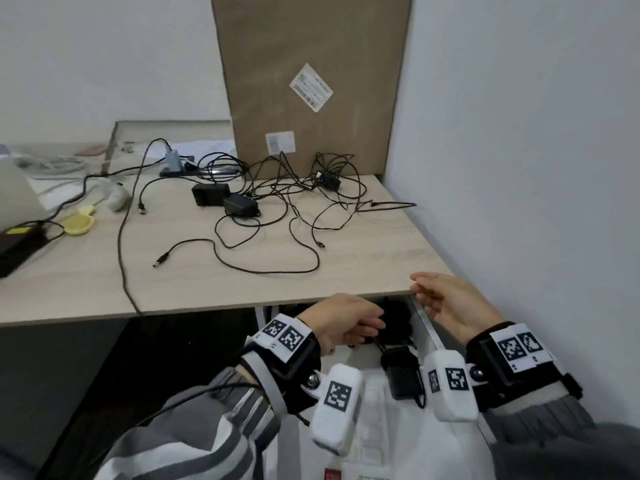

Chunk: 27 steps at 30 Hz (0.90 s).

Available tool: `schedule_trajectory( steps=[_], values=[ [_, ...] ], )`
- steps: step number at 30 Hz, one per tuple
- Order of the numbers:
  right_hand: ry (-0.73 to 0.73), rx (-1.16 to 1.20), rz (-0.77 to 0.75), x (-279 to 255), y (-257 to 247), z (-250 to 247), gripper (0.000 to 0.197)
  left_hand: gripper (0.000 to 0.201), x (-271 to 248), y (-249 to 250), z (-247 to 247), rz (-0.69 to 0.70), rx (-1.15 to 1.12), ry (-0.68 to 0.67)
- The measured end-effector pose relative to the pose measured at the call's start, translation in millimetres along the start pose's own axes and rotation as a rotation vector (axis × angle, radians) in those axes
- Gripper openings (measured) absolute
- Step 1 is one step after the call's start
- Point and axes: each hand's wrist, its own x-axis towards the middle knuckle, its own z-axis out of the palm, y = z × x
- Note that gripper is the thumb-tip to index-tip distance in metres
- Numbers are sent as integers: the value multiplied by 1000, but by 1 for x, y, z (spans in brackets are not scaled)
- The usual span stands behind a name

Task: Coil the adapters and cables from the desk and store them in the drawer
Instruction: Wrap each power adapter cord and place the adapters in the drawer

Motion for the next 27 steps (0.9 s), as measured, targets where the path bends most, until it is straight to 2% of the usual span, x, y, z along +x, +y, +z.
schedule_trajectory(
  steps=[3,6,10,14,17,22,27],
  values=[
    [-51,16,-26,4,-15,19,14,12,-15,27,-34,160,-1,94],
    [-87,21,-48,15,-24,43,14,13,-20,49,-78,283,6,289],
    [-135,10,-39,30,-21,72,15,17,-13,59,-140,294,40,545],
    [-132,49,-30,41,-12,76,15,13,13,73,-192,299,254,709],
    [-121,81,0,45,-3,69,14,23,42,89,-221,265,561,727],
    [-109,139,17,48,-2,55,13,47,95,111,-245,150,1151,592],
    [-70,163,21,60,-12,62,14,55,130,124,-270,64,1357,549]
  ],
)
